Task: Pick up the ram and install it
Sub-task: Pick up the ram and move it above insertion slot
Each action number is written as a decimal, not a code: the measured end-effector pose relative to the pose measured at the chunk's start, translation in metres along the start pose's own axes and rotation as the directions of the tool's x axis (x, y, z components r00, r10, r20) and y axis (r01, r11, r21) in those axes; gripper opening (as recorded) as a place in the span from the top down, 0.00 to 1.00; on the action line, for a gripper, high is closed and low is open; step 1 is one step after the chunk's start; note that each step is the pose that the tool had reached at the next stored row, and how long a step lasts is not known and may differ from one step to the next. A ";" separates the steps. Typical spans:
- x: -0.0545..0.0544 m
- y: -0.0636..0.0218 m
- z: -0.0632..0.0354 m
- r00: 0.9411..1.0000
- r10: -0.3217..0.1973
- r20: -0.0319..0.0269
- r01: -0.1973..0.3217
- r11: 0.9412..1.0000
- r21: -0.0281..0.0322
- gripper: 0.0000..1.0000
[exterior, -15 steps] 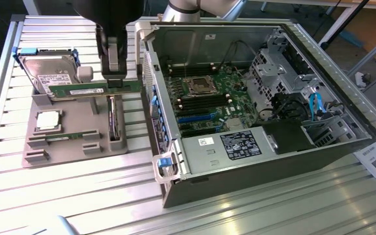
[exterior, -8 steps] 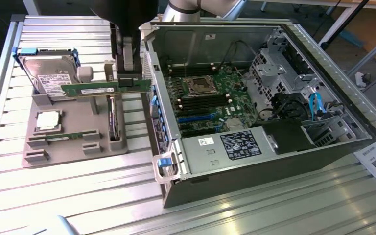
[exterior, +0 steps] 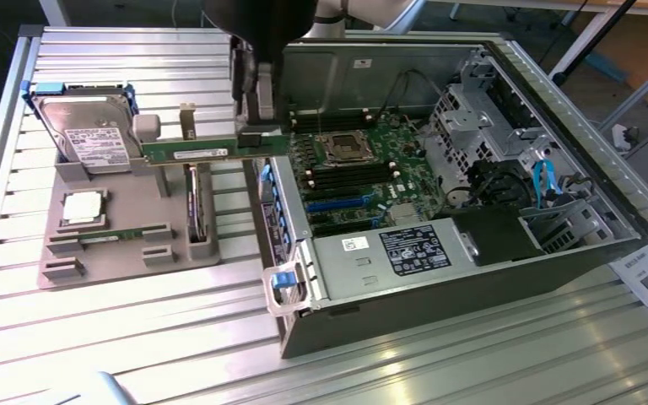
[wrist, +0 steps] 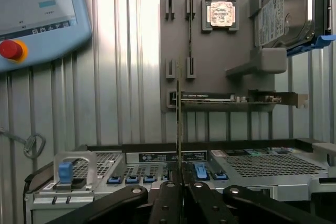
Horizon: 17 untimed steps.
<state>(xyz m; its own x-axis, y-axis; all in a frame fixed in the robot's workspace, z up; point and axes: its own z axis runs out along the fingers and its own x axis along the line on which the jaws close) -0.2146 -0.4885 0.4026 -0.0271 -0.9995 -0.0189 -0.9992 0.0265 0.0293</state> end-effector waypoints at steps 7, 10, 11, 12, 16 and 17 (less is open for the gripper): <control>0.000 -0.0194 -0.0006 1.000 0.000 0.000 0.000 1.000 0.000 0.88; -0.001 -0.0279 -0.0008 1.000 0.000 0.000 0.000 1.000 0.000 0.88; -0.001 -0.0308 -0.0009 1.000 0.000 0.000 0.000 1.000 0.000 0.88; -0.001 -0.0337 -0.0010 1.000 0.000 0.000 0.000 1.000 0.000 0.88; -0.001 -0.0460 -0.0013 1.000 0.000 0.000 0.000 1.000 0.000 0.88; -0.001 -0.0513 -0.0015 1.000 0.000 0.000 0.000 1.000 0.000 0.88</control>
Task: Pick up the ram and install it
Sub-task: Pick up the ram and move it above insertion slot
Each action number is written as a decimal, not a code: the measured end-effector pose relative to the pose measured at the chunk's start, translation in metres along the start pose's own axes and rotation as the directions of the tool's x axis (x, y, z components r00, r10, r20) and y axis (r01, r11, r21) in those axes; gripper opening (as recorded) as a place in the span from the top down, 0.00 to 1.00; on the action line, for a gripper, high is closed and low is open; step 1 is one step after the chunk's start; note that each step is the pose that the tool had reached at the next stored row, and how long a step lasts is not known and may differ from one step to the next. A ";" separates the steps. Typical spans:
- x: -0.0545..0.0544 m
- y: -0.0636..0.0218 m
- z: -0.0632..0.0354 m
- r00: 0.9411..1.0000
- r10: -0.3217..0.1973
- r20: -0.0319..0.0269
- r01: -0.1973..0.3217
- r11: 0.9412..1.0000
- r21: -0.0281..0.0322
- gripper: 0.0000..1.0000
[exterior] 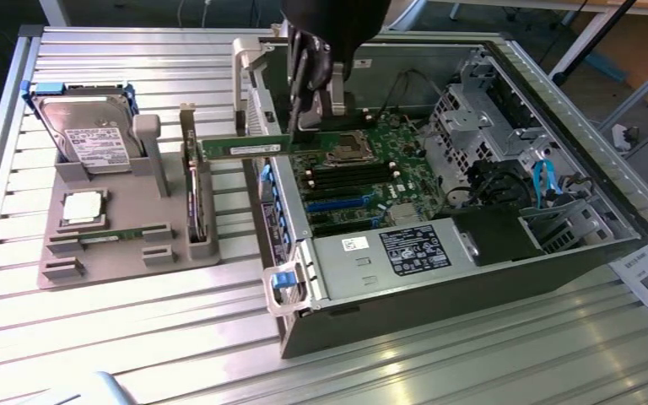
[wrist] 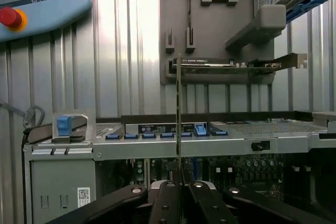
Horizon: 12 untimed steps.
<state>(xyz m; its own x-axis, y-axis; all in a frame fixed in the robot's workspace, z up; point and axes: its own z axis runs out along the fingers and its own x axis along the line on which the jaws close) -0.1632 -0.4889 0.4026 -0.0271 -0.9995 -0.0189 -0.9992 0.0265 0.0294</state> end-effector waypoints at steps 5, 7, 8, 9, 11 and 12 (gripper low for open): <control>0.000 -0.0153 -0.0004 1.000 0.000 0.000 0.000 1.000 0.000 0.88; 0.000 -0.0214 -0.0006 1.000 0.000 0.000 0.000 1.000 0.000 0.88; -0.001 -0.0256 -0.0007 1.000 0.000 0.000 0.000 1.000 0.000 0.88; -0.001 -0.0280 -0.0008 1.000 0.000 0.000 0.000 1.000 0.000 0.88; -0.001 -0.0340 -0.0010 1.000 0.000 0.000 0.000 1.000 0.000 0.88; -0.001 -0.0380 -0.0011 1.000 0.000 0.000 0.000 1.000 0.000 0.88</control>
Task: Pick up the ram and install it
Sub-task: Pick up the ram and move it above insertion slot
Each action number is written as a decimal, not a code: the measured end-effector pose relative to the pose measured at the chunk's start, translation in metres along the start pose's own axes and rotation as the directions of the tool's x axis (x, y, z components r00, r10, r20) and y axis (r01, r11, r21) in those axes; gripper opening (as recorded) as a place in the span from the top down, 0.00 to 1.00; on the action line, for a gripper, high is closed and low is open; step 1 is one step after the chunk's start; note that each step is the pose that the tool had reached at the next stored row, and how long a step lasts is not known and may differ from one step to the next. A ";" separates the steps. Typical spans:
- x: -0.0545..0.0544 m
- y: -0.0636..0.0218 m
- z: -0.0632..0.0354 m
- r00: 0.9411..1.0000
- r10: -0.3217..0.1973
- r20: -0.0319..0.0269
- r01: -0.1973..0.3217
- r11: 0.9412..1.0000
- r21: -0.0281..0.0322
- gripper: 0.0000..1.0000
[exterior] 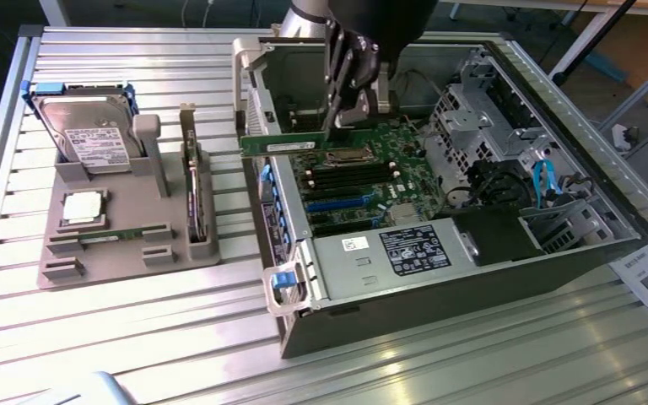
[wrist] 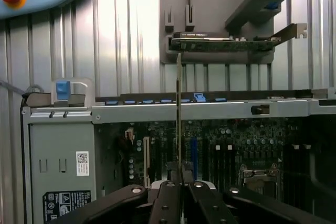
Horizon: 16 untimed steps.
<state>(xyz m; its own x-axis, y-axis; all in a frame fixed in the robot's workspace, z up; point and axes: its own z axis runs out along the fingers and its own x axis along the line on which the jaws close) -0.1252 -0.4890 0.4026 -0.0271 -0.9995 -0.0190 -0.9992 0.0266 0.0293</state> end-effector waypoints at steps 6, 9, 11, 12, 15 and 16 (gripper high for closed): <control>-0.001 -0.0274 -0.0008 1.000 0.000 0.000 0.000 1.000 0.000 0.88; -0.001 -0.0404 -0.0012 1.000 0.000 0.000 0.000 1.000 0.000 0.88; -0.001 -0.0463 -0.0014 1.000 0.000 0.000 0.000 1.000 0.000 0.88; -0.001 -0.0487 -0.0014 1.000 0.000 0.000 0.000 1.000 0.000 0.88; -0.002 -0.0574 -0.0017 1.000 0.000 0.000 0.000 1.000 0.000 0.88; -0.002 -0.0598 -0.0018 1.000 0.000 0.000 0.000 1.000 0.000 0.88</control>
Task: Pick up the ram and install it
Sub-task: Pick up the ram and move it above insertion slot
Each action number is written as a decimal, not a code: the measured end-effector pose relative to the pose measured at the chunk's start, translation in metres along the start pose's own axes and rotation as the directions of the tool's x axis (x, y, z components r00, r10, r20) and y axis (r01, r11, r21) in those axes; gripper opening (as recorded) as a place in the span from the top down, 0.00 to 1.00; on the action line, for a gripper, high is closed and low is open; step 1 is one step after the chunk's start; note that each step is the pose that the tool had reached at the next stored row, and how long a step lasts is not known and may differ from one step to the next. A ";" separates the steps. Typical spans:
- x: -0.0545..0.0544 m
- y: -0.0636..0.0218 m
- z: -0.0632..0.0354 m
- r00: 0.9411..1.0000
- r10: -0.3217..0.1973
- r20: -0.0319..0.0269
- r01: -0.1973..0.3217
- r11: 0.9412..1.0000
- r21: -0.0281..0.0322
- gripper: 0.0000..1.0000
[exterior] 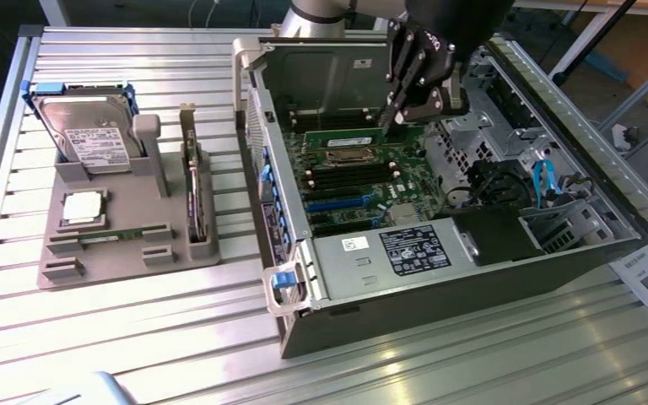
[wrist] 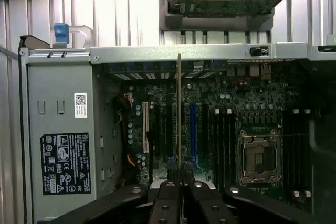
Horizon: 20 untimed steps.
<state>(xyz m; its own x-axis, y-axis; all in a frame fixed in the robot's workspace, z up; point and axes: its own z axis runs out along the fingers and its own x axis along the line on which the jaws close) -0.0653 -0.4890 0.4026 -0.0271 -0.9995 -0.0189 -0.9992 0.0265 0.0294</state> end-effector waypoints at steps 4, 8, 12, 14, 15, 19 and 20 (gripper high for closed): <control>0.000 -0.0127 -0.0003 1.000 0.000 0.000 0.000 1.000 0.000 0.88; -0.001 -0.0228 -0.0006 1.000 0.000 0.000 0.000 1.000 0.000 0.88; -0.001 -0.0322 -0.0009 1.000 0.000 0.000 0.000 1.000 0.000 0.88; -0.001 -0.0368 -0.0010 1.000 0.000 0.000 0.000 1.000 0.000 0.88; -0.001 -0.0389 -0.0011 1.000 0.000 0.000 0.000 1.000 0.000 0.88; -0.001 -0.0441 -0.0013 1.000 0.000 0.000 0.000 1.000 0.000 0.88; -0.001 -0.0441 -0.0012 1.000 0.000 0.000 0.000 1.000 0.000 0.88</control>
<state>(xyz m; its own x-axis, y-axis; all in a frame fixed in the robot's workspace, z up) -0.0211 -0.4891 0.4026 -0.0267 -0.9995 -0.0190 -0.9992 0.0262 0.0294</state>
